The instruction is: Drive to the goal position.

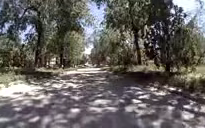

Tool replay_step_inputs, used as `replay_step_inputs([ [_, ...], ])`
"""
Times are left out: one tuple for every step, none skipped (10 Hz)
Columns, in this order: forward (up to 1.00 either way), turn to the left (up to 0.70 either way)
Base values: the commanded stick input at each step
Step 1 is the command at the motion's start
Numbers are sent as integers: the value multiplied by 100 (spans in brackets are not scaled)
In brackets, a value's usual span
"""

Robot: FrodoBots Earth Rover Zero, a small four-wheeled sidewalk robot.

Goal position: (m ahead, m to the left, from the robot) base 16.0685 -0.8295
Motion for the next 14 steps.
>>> replay_step_inputs([
  [70,1],
  [70,1],
  [70,1],
  [70,1],
  [70,1],
  [70,1],
  [70,1],
  [70,1],
  [70,1],
  [70,1],
  [70,1],
  [70,1],
  [70,1],
  [70,1],
])
